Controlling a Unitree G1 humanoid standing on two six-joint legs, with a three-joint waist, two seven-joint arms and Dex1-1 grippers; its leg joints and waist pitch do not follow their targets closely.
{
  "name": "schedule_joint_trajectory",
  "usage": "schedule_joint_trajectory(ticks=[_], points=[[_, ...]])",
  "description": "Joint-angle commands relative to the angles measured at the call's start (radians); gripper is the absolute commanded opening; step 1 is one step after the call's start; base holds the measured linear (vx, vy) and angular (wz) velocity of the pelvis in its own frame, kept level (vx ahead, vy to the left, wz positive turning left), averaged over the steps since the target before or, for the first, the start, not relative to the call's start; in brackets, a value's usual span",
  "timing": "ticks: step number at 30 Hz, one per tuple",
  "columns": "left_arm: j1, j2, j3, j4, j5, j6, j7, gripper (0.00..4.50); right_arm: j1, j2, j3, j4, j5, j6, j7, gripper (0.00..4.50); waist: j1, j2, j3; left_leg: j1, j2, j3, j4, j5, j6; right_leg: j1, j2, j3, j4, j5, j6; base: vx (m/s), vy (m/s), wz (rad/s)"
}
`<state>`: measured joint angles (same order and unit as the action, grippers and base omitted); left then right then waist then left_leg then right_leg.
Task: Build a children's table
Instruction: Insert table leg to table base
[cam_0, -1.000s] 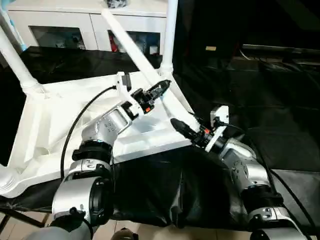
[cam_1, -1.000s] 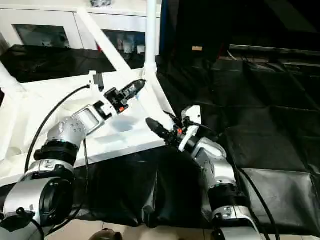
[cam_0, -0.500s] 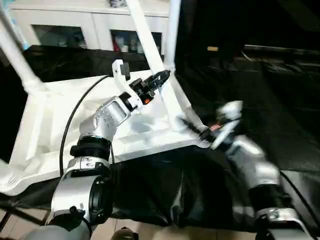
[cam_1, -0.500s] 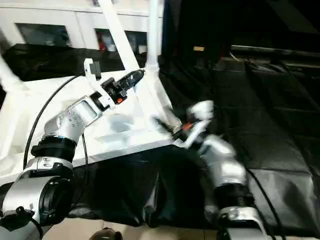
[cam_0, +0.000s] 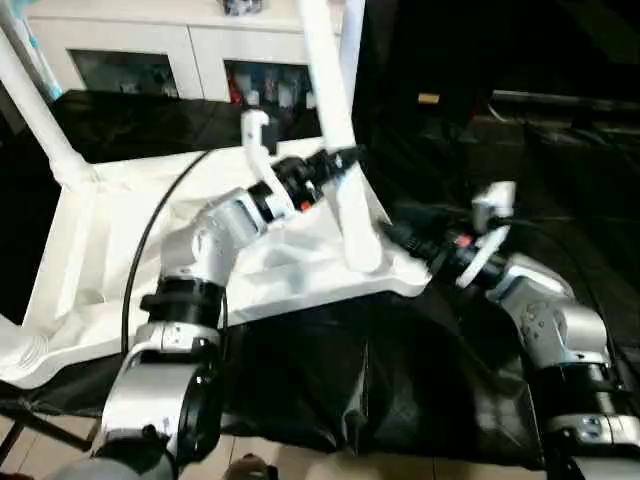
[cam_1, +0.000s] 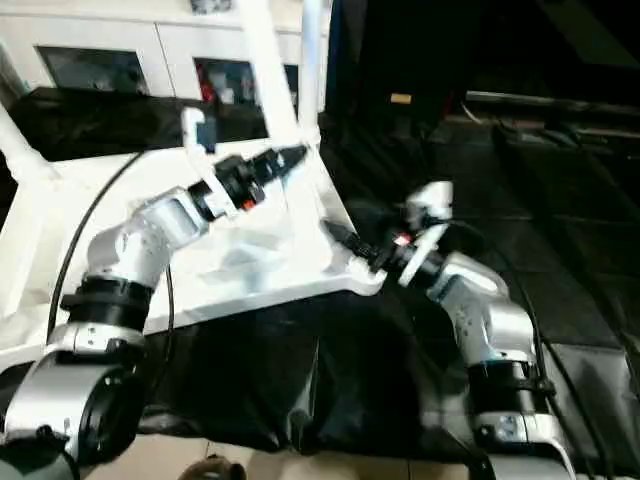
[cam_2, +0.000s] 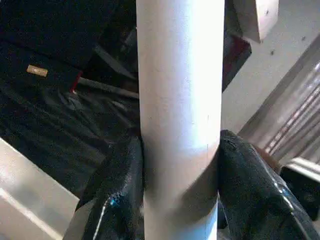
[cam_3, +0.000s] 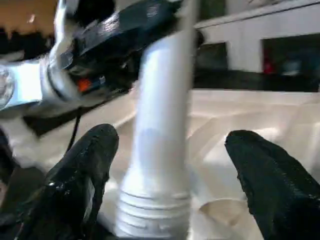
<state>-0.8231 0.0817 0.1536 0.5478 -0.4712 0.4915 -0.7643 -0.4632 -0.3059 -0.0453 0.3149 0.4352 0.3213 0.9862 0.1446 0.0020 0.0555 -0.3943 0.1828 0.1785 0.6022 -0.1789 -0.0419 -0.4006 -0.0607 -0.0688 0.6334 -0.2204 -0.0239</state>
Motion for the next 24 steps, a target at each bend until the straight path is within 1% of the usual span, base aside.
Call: schedule_joint_trajectory(ticks=[1, 2, 3, 4, 5, 6, 7, 8, 9, 10, 12, 13, 14, 15, 16, 19, 22, 23, 24], points=[[0.005, -0.001, -0.039, -0.048, 0.039, -0.019, 0.024, 1.88, -0.007, -0.015, 0.034, -0.016, -0.056, -0.006, -0.018, 3.93, -0.001, -0.015, -0.077, 0.019, 0.052, -0.019, -0.05, -0.005, 0.115, 0.064, -0.093, 0.049, -0.057, 0.093, -0.239, 0.0, 0.0, 0.0], [0.007, -0.002, -0.044, -0.053, 0.045, -0.021, 0.032, 1.88, -0.011, -0.016, 0.041, -0.013, -0.067, -0.01, -0.028, 3.93, -0.001, -0.016, -0.078, 0.019, 0.051, -0.019, -0.05, -0.007, 0.111, 0.065, -0.094, 0.05, -0.057, 0.091, -0.24, 0.0, 0.0, 0.0], [0.011, -0.008, -0.053, -0.065, 0.059, -0.027, 0.054, 1.88, -0.021, -0.015, 0.056, 0.0, -0.102, -0.023, -0.059, 3.93, 0.0, -0.011, -0.079, 0.02, 0.054, -0.02, -0.05, -0.003, 0.106, 0.064, -0.096, 0.05, -0.056, 0.092, -0.239, 0.0, 0.0, 0.0], [0.022, -0.027, -0.074, -0.099, 0.09, -0.036, 0.116, 1.88, -0.051, 0.001, 0.077, 0.037, -0.169, -0.037, -0.152, 3.93, -0.003, -0.013, -0.079, 0.02, 0.054, -0.021, -0.05, 0.005, 0.099, 0.063, -0.093, 0.049, -0.054, 0.102, -0.241, 0.0, 0.0, 0.0], [0.024, -0.031, -0.077, -0.105, 0.095, -0.038, 0.128, 1.88, -0.056, 0.005, 0.08, 0.045, -0.18, -0.041, -0.169, 3.93, -0.007, -0.013, -0.078, 0.021, 0.052, -0.02, -0.051, 0.004, 0.093, 0.061, -0.092, 0.05, -0.055, 0.101, -0.247, 0.0, 0.0, 0.0], [0.032, -0.045, -0.088, -0.129, 0.113, -0.046, 0.168, 1.88, -0.074, 0.023, 0.089, 0.067, -0.21, -0.045, -0.225, 3.93, -0.008, -0.013, -0.079, 0.021, 0.052, -0.019, -0.051, -0.001, 0.091, 0.063, -0.093, 0.05, -0.056, 0.097, -0.248, 0.0, 0.0, 0.0], [0.033, -0.048, -0.09, -0.133, 0.116, -0.047, 0.174, 1.88, -0.076, 0.026, 0.09, 0.069, -0.212, -0.045, -0.232, 3.93, -0.009, -0.014, -0.078, 0.02, 0.05, -0.018, -0.051, -0.011, 0.089, 0.065, -0.093, 0.051, -0.059, 0.086, -0.242, 0.0, 0.0, 0.0], [0.04, -0.059, -0.095, -0.155, 0.119, -0.044, 0.192, 1.88, -0.08, 0.045, 0.094, 0.071, -0.207, -0.043, -0.246, 3.93, -0.009, -0.017, -0.079, 0.021, 0.051, -0.018, -0.051, -0.012, 0.09, 0.066, -0.093, 0.052, -0.057, 0.089, -0.239, 0.0, 0.0, 0.0], [0.044, -0.065, -0.1, -0.168, 0.123, -0.046, 0.2, 1.88, -0.083, 0.058, 0.097, 0.073, -0.209, -0.041, -0.26, 3.93, -0.008, -0.016, -0.079, 0.02, 0.051, -0.018, -0.051, -0.009, 0.094, 0.066, -0.094, 0.053, -0.056, 0.093, -0.238, 0.0, 0.0, 0.0], [0.047, -0.068, -0.105, -0.178, 0.13, -0.049, 0.206, 1.86, -0.086, 0.069, 0.102, 0.078, -0.213, -0.041, -0.272, 3.93, -0.008, -0.017, -0.08, 0.02, 0.051, -0.018, -0.05, -0.002, 0.099, 0.065, -0.092, 0.052, -0.054, 0.106, -0.238, 0.0, 0.0, 0.0], [0.054, -0.072, -0.12, -0.195, 0.148, -0.057, 0.221, 1.86, -0.099, 0.101, 0.106, 0.097, -0.225, -0.05, -0.311, 3.93, -0.008, -0.015, -0.08, 0.02, 0.052, -0.019, -0.049, 0.013, 0.106, 0.061, -0.092, 0.052, -0.051, 0.12, -0.242, 0.0, 0.0, 0.0], [0.058, -0.074, -0.128, -0.202, 0.159, -0.061, 0.232, 1.86, -0.111, 0.126, 0.107, 0.114, -0.229, -0.054, -0.336, 3.93, -0.009, -0.018, -0.079, 0.02, 0.052, -0.018, -0.05, 0.012, 0.107, 0.061, -0.092, 0.052, -0.053, 0.113, -0.245, 0.0, 0.0, 0.0], [0.058, -0.074, -0.128, -0.202, 0.159, -0.061, 0.232, 1.86, -0.111, 0.126, 0.107, 0.114, -0.229, -0.054, -0.336, 3.93, -0.008, -0.015, -0.079, 0.022, 0.054, -0.018, -0.051, 0.009, 0.104, 0.061, -0.093, 0.052, -0.052, 0.108, -0.246, 0.0, 0.0, 0.0], [0.063, -0.074, -0.134, -0.209, 0.166, -0.063, 0.238, 1.86, -0.116, 0.137, 0.11, 0.121, -0.233, -0.057, -0.346, 3.77, -0.006, -0.015, -0.079, 0.025, 0.054, -0.017, -0.05, 0.003, 0.102, 0.059, -0.092, 0.053, -0.054, 0.1, -0.244, 0.0, 0.0, 0.0], [0.068, -0.072, -0.142, -0.217, 0.177, -0.067, 0.246, 1.86, -0.12, 0.146, 0.114, 0.129, -0.241, -0.062, -0.353, 3.66, -0.007, -0.015, -0.078, 0.022, 0.054, -0.017, -0.052, 0.0, 0.1, 0.059, -0.091, 0.053, -0.053, 0.099, -0.243, 0.0, 0.0, 0.0], [0.079, -0.072, -0.155, -0.234, 0.188, -0.069, 0.252, 1.86, -0.129, 0.167, 0.118, 0.142, -0.242, -0.065, -0.359, 3.57, -0.007, -0.016, -0.079, 0.021, 0.053, -0.018, -0.052, -0.001, 0.091, 0.062, -0.093, 0.054, -0.052, 0.106, -0.232, 0.0, 0.0, 0.0], [0.086, -0.072, -0.162, -0.248, 0.194, -0.067, 0.253, 1.86, -0.131, 0.174, 0.121, 0.145, -0.245, -0.067, -0.362, 3.25, -0.008, -0.016, -0.079, 0.022, 0.052, -0.017, -0.051, 0.0, 0.091, 0.062, -0.092, 0.054, -0.051, 0.111, -0.229, 0.0, 0.0, 0.0], [0.087, -0.071, -0.163, -0.25, 0.196, -0.068, 0.254, 1.86, -0.132, 0.174, 0.121, 0.145, -0.245, -0.068, -0.36, 3.25, -0.008, -0.016, -0.079, 0.022, 0.052, -0.017, -0.051, 0.001, 0.091, 0.062, -0.092, 0.054, -0.051, 0.116, -0.229, 0.0, 0.0, 0.0], [0.087, -0.071, -0.164, -0.25, 0.197, -0.068, 0.255, 1.86, -0.132, 0.174, 0.122, 0.146, -0.245, -0.068, -0.36, 3.15, -0.008, -0.016, -0.079, 0.022, 0.052, -0.017, -0.051, 0.001, 0.091, 0.062, -0.092, 0.054, -0.051, 0.116, -0.229, 0.0, 0.0, 0.0]])
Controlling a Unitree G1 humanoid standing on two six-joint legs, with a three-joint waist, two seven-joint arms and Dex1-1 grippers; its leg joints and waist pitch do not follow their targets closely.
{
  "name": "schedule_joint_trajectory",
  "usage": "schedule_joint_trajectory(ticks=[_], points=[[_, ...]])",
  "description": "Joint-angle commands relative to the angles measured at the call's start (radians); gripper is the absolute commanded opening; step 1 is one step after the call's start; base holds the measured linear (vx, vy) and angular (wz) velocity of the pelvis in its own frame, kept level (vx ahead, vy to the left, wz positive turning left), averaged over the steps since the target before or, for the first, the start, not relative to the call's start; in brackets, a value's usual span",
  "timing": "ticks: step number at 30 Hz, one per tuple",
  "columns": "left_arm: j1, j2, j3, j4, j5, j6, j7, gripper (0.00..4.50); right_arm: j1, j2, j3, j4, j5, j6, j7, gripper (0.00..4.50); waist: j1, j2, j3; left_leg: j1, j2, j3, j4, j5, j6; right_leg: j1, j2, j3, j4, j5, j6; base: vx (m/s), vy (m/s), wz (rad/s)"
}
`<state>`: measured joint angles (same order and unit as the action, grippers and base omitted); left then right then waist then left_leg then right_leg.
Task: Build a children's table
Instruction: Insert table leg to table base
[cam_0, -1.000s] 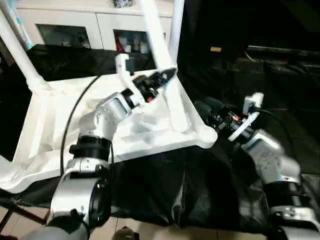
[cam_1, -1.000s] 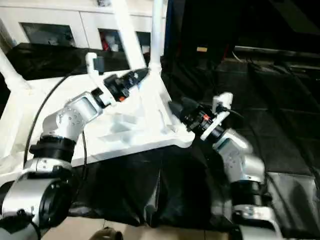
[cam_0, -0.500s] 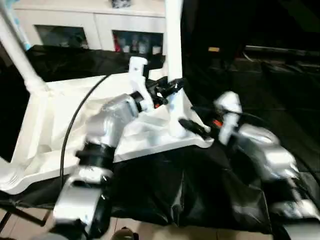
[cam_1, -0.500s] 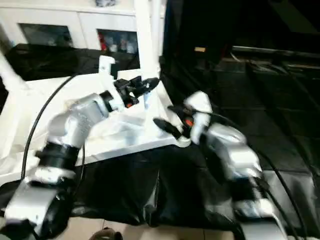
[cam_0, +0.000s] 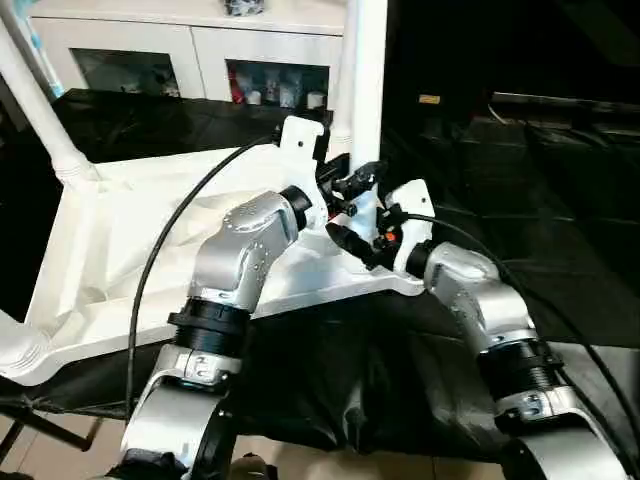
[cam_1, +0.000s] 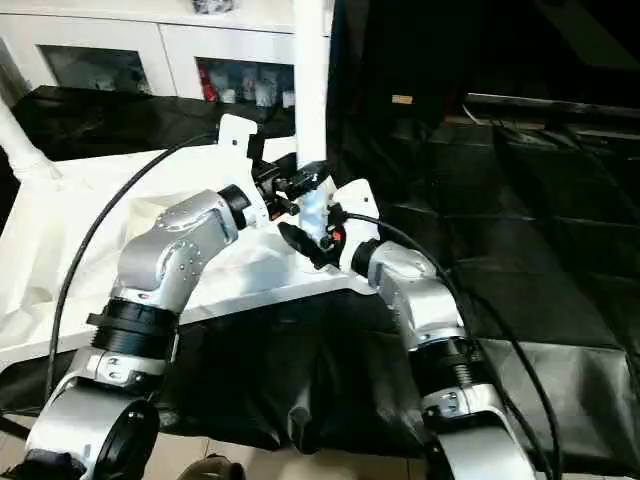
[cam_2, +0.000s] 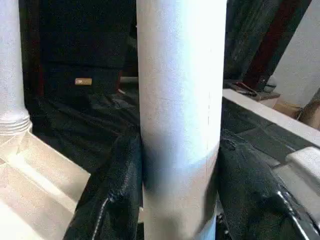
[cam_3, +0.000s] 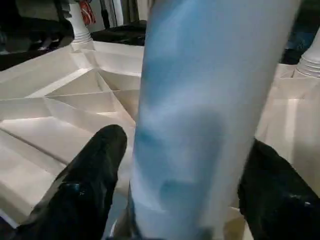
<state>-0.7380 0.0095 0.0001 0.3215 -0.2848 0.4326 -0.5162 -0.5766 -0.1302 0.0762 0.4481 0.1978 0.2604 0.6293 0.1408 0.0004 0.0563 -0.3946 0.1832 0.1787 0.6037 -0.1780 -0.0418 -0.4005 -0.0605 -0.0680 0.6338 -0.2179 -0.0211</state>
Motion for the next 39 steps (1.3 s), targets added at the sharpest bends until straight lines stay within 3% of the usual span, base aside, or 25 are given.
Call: schedule_joint_trajectory(ticks=[1, 5, 6, 11, 16, 17, 18, 21, 22, 25, 30, 32, 39], points=[[0.003, 0.004, -0.014, -0.024, 0.016, -0.013, 0.011, 1.86, -0.018, -0.001, 0.001, 0.012, -0.005, -0.007, -0.001, 2.92, -0.005, -0.014, -0.079, 0.022, 0.051, -0.017, -0.053, 0.0, 0.093, 0.061, -0.091, 0.053, -0.052, 0.112, -0.229, 0.0, 0.0, 0.0], [0.005, 0.009, -0.023, -0.025, 0.022, -0.021, 0.02, 1.86, -0.018, 0.001, -0.004, 0.015, 0.002, -0.009, 0.006, 2.72, -0.005, -0.014, -0.08, 0.022, 0.051, -0.018, -0.053, 0.003, 0.092, 0.061, -0.091, 0.053, -0.051, 0.117, -0.227, 0.0, 0.0, 0.0], [0.005, 0.009, -0.023, -0.025, 0.022, -0.021, 0.02, 1.86, -0.018, 0.001, -0.004, 0.015, 0.002, -0.009, 0.006, 2.47, -0.005, -0.014, -0.081, 0.023, 0.051, -0.017, -0.052, 0.002, 0.092, 0.061, -0.091, 0.053, -0.051, 0.117, -0.228, 0.0, 0.0, 0.0], [0.007, 0.006, -0.023, -0.026, 0.027, -0.026, 0.018, 1.86, -0.018, 0.004, -0.008, 0.015, 0.009, -0.01, 0.014, 2.09, -0.004, -0.015, -0.081, 0.021, 0.05, -0.017, -0.051, 0.004, 0.093, 0.062, -0.091, 0.053, -0.05, 0.123, -0.231, 0.0, 0.0, 0.0], [0.008, 0.008, -0.028, -0.028, 0.028, -0.028, 0.02, 1.86, -0.017, 0.007, -0.012, 0.012, 0.02, -0.007, 0.027, 1.96, -0.004, -0.014, -0.08, 0.022, 0.051, -0.017, -0.052, -0.011, 0.088, 0.061, -0.091, 0.054, -0.052, 0.1, -0.231, 0.0, 0.0, 0.0], [0.009, 0.01, -0.029, -0.03, 0.025, -0.021, 0.016, 2.42, -0.017, 0.006, -0.013, 0.01, 0.023, -0.007, 0.031, 1.95, -0.004, -0.014, -0.079, 0.022, 0.051, -0.017, -0.052, -0.016, 0.086, 0.061, -0.092, 0.054, -0.053, 0.094, -0.23, 0.0, 0.0, 0.0], [0.013, 0.012, -0.028, -0.035, 0.004, 0.002, -0.005, 2.56, -0.015, 0.003, -0.016, 0.005, 0.033, -0.007, 0.047, 1.95, -0.004, -0.014, -0.079, 0.023, 0.051, -0.017, -0.052, -0.025, 0.082, 0.061, -0.092, 0.054, -0.054, 0.081, -0.228, 0.0, 0.0, 0.0], [0.012, 0.008, -0.014, -0.031, -0.006, 0.001, 0.003, 2.59, -0.009, -0.007, -0.019, -0.005, 0.047, -0.01, 0.08, 1.94, -0.004, -0.012, -0.078, 0.021, 0.051, -0.017, -0.053, -0.043, 0.075, 0.061, -0.091, 0.054, -0.055, 0.068, -0.227, 0.0, 0.0, 0.0], [0.004, 0.005, 0.007, -0.021, -0.018, -0.011, 0.007, 2.83, 0.005, -0.021, -0.019, -0.027, 0.067, -0.01, 0.13, 1.93, -0.004, -0.011, -0.077, 0.023, 0.052, -0.018, -0.053, -0.046, 0.072, 0.06, -0.091, 0.054, -0.055, 0.062, -0.226, 0.0, 0.0, 0.0], [0.0, 0.005, 0.016, -0.015, -0.027, -0.015, 0.001, 2.97, 0.012, -0.027, -0.018, -0.039, 0.077, -0.009, 0.155, 1.93, -0.004, -0.013, -0.077, 0.02, 0.052, -0.019, -0.053, -0.045, 0.076, 0.062, -0.091, 0.054, -0.053, 0.076, -0.227, 0.0, 0.0, 0.0], [-0.009, 0.039, 0.073, -0.021, -0.247, 0.094, -0.288, 3.17, 0.099, -0.096, 0.001, -0.189, 0.215, 0.069, 0.4, 1.93, 0.004, -0.014, -0.076, 0.019, 0.048, -0.017, -0.051, -0.049, 0.096, 0.063, -0.089, 0.053, -0.055, 0.058, -0.23, 0.0, 0.0, 0.0], [-0.016, 0.062, 0.07, -0.018, -0.28, 0.132, -0.357, 3.17, 0.117, -0.118, 0.009, -0.216, 0.237, 0.085, 0.457, 1.93, 0.004, -0.011, -0.076, 0.02, 0.049, -0.017, -0.05, -0.058, 0.099, 0.06, -0.09, 0.052, -0.057, 0.039, -0.236, 0.0, 0.0, 0.0], [-0.042, 0.092, 0.088, -0.024, -0.374, 0.199, -0.473, 3.0, 0.153, -0.15, 0.017, -0.277, 0.288, 0.145, 0.524, 1.93, 0.002, -0.009, -0.071, 0.022, 0.051, -0.019, -0.056, -0.101, 0.063, 0.059, -0.091, 0.053, -0.068, -0.045, -0.227, 0.0, 0.0, 0.0]])
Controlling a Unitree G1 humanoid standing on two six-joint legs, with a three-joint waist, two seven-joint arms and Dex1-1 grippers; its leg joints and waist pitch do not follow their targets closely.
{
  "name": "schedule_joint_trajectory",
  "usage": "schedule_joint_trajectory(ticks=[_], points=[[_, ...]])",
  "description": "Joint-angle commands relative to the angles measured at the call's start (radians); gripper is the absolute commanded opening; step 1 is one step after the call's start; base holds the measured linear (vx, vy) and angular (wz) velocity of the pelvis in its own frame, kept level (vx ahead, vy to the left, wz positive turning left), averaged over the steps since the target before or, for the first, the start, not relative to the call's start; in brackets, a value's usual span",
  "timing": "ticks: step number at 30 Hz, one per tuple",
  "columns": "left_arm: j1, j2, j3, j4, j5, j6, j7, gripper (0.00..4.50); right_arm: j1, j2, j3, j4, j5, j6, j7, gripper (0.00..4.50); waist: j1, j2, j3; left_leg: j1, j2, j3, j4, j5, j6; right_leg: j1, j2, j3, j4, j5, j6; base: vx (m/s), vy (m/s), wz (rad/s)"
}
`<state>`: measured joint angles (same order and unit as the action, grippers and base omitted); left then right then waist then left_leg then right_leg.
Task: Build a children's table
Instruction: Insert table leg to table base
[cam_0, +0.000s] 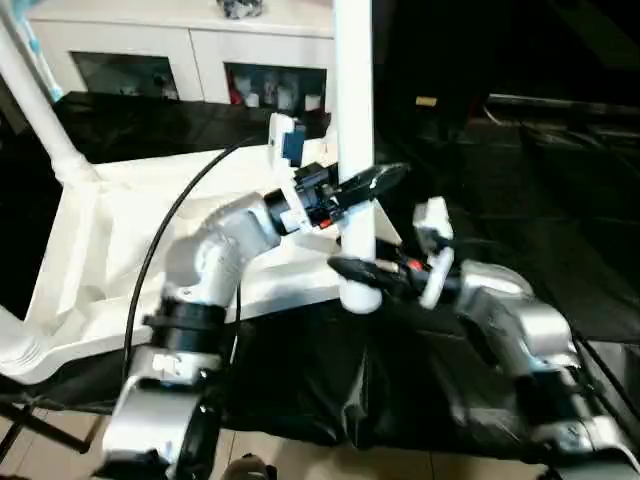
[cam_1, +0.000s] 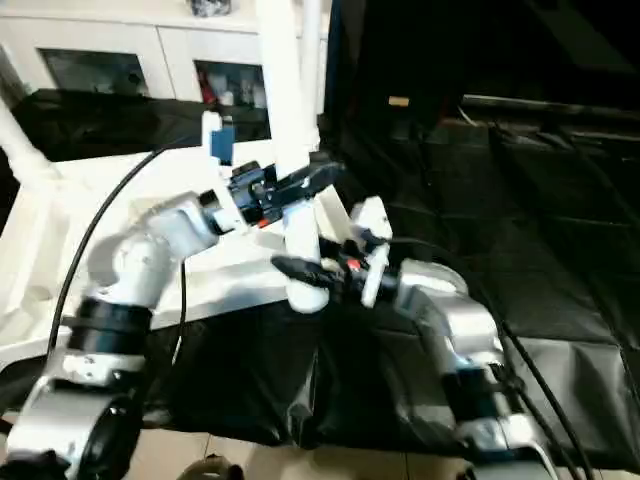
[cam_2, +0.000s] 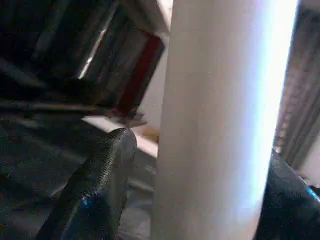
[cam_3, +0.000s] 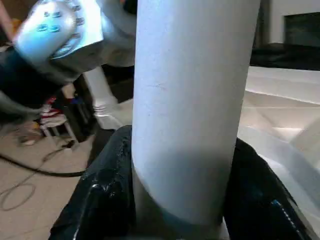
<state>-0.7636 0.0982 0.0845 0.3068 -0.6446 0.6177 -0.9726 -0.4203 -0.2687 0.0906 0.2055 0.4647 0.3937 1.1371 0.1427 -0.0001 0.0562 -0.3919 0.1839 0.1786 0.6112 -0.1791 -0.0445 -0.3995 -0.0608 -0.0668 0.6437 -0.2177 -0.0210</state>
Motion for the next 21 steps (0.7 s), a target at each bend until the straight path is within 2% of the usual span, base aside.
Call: schedule_joint_trajectory(ticks=[1, 2, 7, 8, 9, 12, 14, 15, 18, 19, 21], points=[[-0.017, 0.006, 0.0, -0.01, -0.018, 0.02, -0.025, 3.0, 0.0, -0.013, 0.003, -0.039, 0.022, 0.013, 0.019, 1.93, -0.001, -0.006, -0.072, 0.02, 0.05, -0.019, -0.063, -0.1, 0.06, 0.058, -0.09, 0.052, -0.077, -0.048, -0.226, 0.0, 0.0, 0.0], [-0.017, 0.009, -0.002, -0.01, -0.019, 0.025, -0.028, 2.79, 0.003, -0.015, 0.004, -0.042, 0.023, 0.013, 0.02, 1.93, -0.001, -0.007, -0.072, 0.02, 0.05, -0.019, -0.064, -0.096, 0.06, 0.058, -0.089, 0.052, -0.077, -0.046, -0.225, 0.0, 0.0, 0.0], [-0.014, 0.007, -0.012, -0.011, 0.001, 0.0, -0.018, 2.49, 0.01, -0.02, 0.007, -0.052, 0.025, 0.019, 0.02, 1.93, -0.001, -0.007, -0.074, 0.018, 0.049, -0.02, -0.063, -0.084, 0.056, 0.061, -0.091, 0.052, -0.076, -0.029, -0.223, 0.0, 0.0, 0.0], [-0.015, 0.003, -0.009, -0.013, 0.003, -0.006, -0.005, 2.36, 0.008, -0.019, 0.007, -0.055, 0.017, 0.015, 0.013, 1.93, -0.001, -0.011, -0.074, 0.018, 0.049, -0.019, -0.063, -0.082, 0.057, 0.061, -0.091, 0.052, -0.076, -0.026, -0.222, 0.0, 0.0, 0.0], [-0.015, 0.003, -0.01, -0.014, 0.004, -0.007, -0.002, 2.36, 0.008, -0.019, 0.006, -0.057, 0.013, 0.014, 0.01, 1.93, -0.001, -0.01, -0.074, 0.018, 0.049, -0.019, -0.062, -0.079, 0.058, 0.061, -0.091, 0.052, -0.075, -0.023, -0.223, 0.0, 0.0, 0.0], [-0.011, 0.003, -0.014, -0.023, 0.013, -0.025, 0.01, 1.99, 0.005, -0.019, 0.014, -0.056, -0.017, -0.013, -0.01, 1.93, -0.001, -0.01, -0.074, 0.019, 0.049, -0.019, -0.062, -0.078, 0.058, 0.06, -0.091, 0.052, -0.075, -0.021, -0.222, 0.0, 0.0, 0.0], [-0.005, 0.0, -0.015, -0.035, 0.035, -0.048, 0.041, 1.9, -0.01, -0.012, 0.013, -0.035, -0.038, -0.008, -0.055, 2.63, -0.002, -0.01, -0.073, 0.019, 0.05, -0.02, -0.064, -0.08, 0.056, 0.06, -0.091, 0.052, -0.075, -0.025, -0.22, 0.0, 0.0, 0.0], [-0.003, 0.0, -0.017, -0.04, 0.048, -0.06, 0.055, 1.88, -0.018, -0.008, 0.01, -0.028, -0.039, 0.003, -0.07, 2.63, -0.003, -0.012, -0.073, 0.019, 0.051, -0.02, -0.064, -0.084, 0.054, 0.06, -0.092, 0.052, -0.076, -0.034, -0.218, 0.0, 0.0, 0.0], [0.002, -0.004, -0.027, -0.05, 0.09, -0.091, 0.107, 1.85, -0.03, 0.001, 0.005, -0.023, -0.052, -0.006, -0.106, 2.83, -0.003, -0.011, -0.072, 0.02, 0.051, -0.021, -0.066, -0.088, 0.042, 0.059, -0.092, 0.054, -0.078, -0.057, -0.202, 0.0, 0.0, 0.0], [0.001, -0.004, -0.033, -0.051, 0.107, -0.098, 0.129, 1.84, -0.036, 0.006, 0.004, -0.017, -0.077, -0.033, -0.137, 3.09, -0.003, -0.011, -0.072, 0.02, 0.05, -0.019, -0.065, -0.087, 0.041, 0.059, -0.091, 0.054, -0.078, -0.055, -0.198, 0.0, 0.0, 0.0], [-0.001, -0.008, -0.038, -0.049, 0.142, -0.11, 0.184, 1.84, -0.051, 0.018, -0.003, 0.0, -0.099, -0.035, -0.193, 3.1, -0.006, -0.009, -0.073, 0.02, 0.051, -0.021, -0.066, -0.076, 0.035, 0.057, -0.09, 0.053, -0.076, -0.036, -0.196, 0.0, 0.0, 0.0]])
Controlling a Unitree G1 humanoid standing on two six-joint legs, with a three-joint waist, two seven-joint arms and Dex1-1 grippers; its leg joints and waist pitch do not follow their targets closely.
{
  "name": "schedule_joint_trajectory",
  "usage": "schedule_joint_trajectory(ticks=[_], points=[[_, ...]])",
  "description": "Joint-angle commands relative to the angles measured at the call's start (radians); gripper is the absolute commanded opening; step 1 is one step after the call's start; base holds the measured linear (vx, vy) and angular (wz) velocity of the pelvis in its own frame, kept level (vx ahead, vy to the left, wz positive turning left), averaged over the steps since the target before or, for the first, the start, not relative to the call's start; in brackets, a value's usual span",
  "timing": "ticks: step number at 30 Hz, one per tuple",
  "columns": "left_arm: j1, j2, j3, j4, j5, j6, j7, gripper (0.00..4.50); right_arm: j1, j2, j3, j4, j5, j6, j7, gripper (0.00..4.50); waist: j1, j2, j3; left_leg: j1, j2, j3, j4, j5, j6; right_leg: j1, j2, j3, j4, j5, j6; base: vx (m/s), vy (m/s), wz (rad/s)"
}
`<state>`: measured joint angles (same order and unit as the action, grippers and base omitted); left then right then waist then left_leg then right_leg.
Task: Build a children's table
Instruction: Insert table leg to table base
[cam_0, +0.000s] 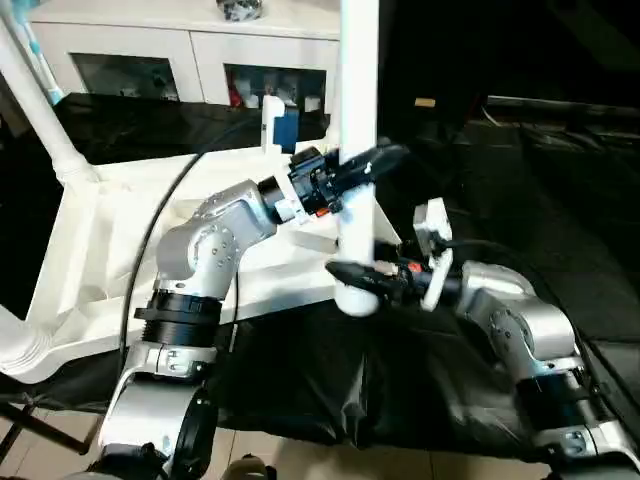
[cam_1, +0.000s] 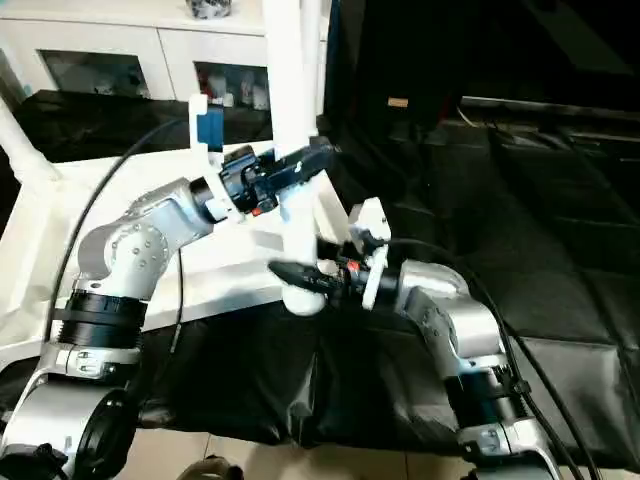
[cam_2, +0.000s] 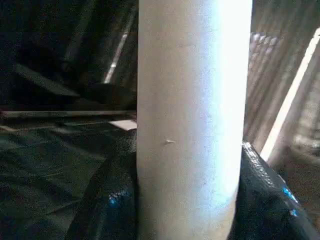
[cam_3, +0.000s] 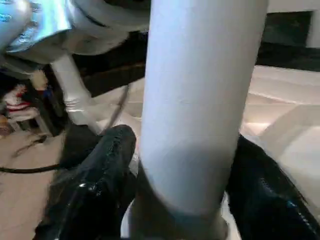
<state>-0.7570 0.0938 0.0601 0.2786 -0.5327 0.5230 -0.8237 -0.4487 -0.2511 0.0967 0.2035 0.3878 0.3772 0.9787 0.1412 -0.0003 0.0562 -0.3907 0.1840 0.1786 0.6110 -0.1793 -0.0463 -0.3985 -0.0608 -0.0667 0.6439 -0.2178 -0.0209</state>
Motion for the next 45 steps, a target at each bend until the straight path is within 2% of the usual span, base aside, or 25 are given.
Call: schedule_joint_trajectory(ticks=[1, 3, 6, 10, 18, 22, 27, 34, 37, 39, 45], points=[[-0.01, -0.006, -0.015, -0.02, 0.046, -0.02, 0.063, 1.84, -0.031, 0.006, -0.015, 0.011, -0.033, -0.017, -0.066, 3.11, -0.005, -0.009, -0.075, 0.02, 0.051, -0.021, -0.065, -0.071, 0.036, 0.056, -0.09, 0.053, -0.074, -0.023, -0.198, 0.0, 0.0, 0.0], [-0.01, -0.009, -0.019, -0.023, 0.066, -0.037, 0.092, 1.84, -0.043, 0.014, -0.023, 0.022, -0.04, -0.005, -0.102, 3.11, -0.003, -0.007, -0.074, 0.019, 0.05, -0.021, -0.065, -0.07, 0.037, 0.057, -0.09, 0.054, -0.074, -0.017, -0.198, 0.0, 0.0, 0.0], [-0.01, -0.021, -0.023, -0.037, 0.094, -0.052, 0.147, 1.84, -0.06, 0.022, -0.029, 0.039, -0.054, 0.018, -0.154, 3.11, -0.004, -0.01, -0.075, 0.019, 0.048, -0.019, -0.064, -0.07, 0.038, 0.058, -0.09, 0.054, -0.073, -0.004, -0.201, 0.0, 0.0, 0.0], [-0.012, -0.043, -0.049, -0.054, 0.137, -0.066, 0.216, 1.84, -0.072, 0.031, -0.026, 0.067, -0.082, 0.009, -0.205, 3.11, -0.003, -0.012, -0.074, 0.019, 0.05, -0.019, -0.064, -0.068, 0.041, 0.058, -0.091, 0.055, -0.073, -0.005, -0.201, 0.0, 0.0, 0.0], [-0.012, -0.053, -0.073, -0.053, 0.173, -0.09, 0.244, 1.84, -0.08, 0.066, -0.004, 0.085, -0.116, 0.002, -0.276, 3.11, -0.005, -0.013, -0.073, 0.019, 0.049, -0.019, -0.065, -0.072, 0.036, 0.056, -0.091, 0.055, -0.076, -0.026, -0.19, 0.0, 0.0, 0.0], [-0.013, -0.052, -0.081, -0.052, 0.191, -0.099, 0.26, 1.84, -0.086, 0.073, 0.001, 0.096, -0.126, -0.002, -0.295, 3.11, -0.005, -0.015, -0.073, 0.018, 0.048, -0.018, -0.064, -0.067, 0.036, 0.057, -0.09, 0.056, -0.073, -0.007, -0.19, 0.0, 0.0, 0.0], [-0.014, -0.05, -0.09, -0.055, 0.202, -0.105, 0.267, 1.84, -0.093, 0.088, 0.013, 0.114, -0.149, -0.013, -0.314, 3.11, -0.006, -0.013, -0.073, 0.019, 0.049, -0.019, -0.066, -0.076, 0.03, 0.056, -0.09, 0.056, -0.074, -0.022, -0.188, 0.0, 0.0, 0.0], [-0.014, -0.046, -0.097, -0.054, 0.208, -0.113, 0.263, 1.84, -0.098, 0.093, 0.019, 0.122, -0.151, -0.007, -0.313, 2.35, -0.006, -0.014, -0.073, 0.019, 0.049, -0.018, -0.066, -0.074, 0.032, 0.056, -0.09, 0.056, -0.073, -0.016, -0.188, 0.0, 0.0, 0.0], [-0.013, -0.041, -0.109, -0.058, 0.213, -0.115, 0.253, 1.84, -0.098, 0.085, 0.031, 0.125, -0.16, 0.002, -0.304, 2.27, -0.006, -0.014, -0.073, 0.018, 0.049, -0.019, -0.066, -0.074, 0.031, 0.057, -0.091, 0.056, -0.073, -0.014, -0.186, 0.0, 0.0, 0.0], [-0.012, -0.04, -0.113, -0.06, 0.215, -0.116, 0.248, 1.84, -0.097, 0.08, 0.038, 0.127, -0.167, 0.003, -0.295, 1.99, -0.005, -0.014, -0.073, 0.018, 0.049, -0.019, -0.067, -0.075, 0.029, 0.057, -0.091, 0.056, -0.073, -0.017, -0.185, 0.0, 0.0, 0.0], [-0.012, -0.033, -0.13, -0.061, 0.222, -0.118, 0.234, 1.84, -0.096, 0.078, 0.036, 0.128, -0.161, 0.005, -0.282, 1.89, -0.006, -0.013, -0.073, 0.019, 0.049, -0.019, -0.066, -0.073, 0.03, 0.057, -0.09, 0.056, -0.072, -0.007, -0.187, 0.0, 0.0, 0.0]])
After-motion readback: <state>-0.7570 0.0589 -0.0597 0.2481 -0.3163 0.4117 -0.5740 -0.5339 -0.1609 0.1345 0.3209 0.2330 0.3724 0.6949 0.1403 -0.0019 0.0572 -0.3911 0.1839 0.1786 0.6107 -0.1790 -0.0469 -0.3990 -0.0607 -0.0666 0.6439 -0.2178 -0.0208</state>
